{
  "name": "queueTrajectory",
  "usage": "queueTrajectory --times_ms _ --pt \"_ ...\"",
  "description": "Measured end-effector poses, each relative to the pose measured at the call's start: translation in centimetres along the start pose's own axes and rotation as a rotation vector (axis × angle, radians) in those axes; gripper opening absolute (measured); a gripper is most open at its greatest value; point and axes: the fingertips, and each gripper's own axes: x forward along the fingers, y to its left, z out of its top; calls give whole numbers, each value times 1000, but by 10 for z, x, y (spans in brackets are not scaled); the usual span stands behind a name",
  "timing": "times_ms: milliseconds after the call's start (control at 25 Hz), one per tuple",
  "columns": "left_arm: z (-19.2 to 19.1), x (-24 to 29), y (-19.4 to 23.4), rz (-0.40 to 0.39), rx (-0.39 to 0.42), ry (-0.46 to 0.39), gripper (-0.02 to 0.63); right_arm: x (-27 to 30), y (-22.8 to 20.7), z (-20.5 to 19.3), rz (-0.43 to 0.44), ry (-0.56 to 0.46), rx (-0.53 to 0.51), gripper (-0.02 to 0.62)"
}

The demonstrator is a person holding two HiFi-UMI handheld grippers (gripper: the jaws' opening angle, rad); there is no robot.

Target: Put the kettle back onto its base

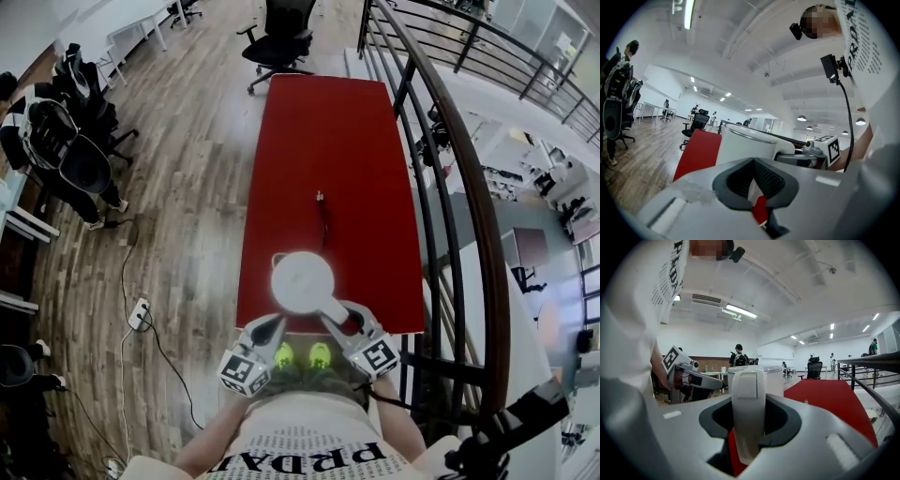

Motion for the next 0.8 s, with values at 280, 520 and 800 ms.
queueTrajectory --times_ms 280,520,800 --pt "4 7 -10 6 -2 -17 -9 -1 0 3 6 -13 16 127" --pt "4 6 -11 19 -8 -24 -9 1 -2 -3 12 16 -43 128" --pt "7 14 -20 7 -2 -26 -9 2 -1 2 11 24 -34 129"
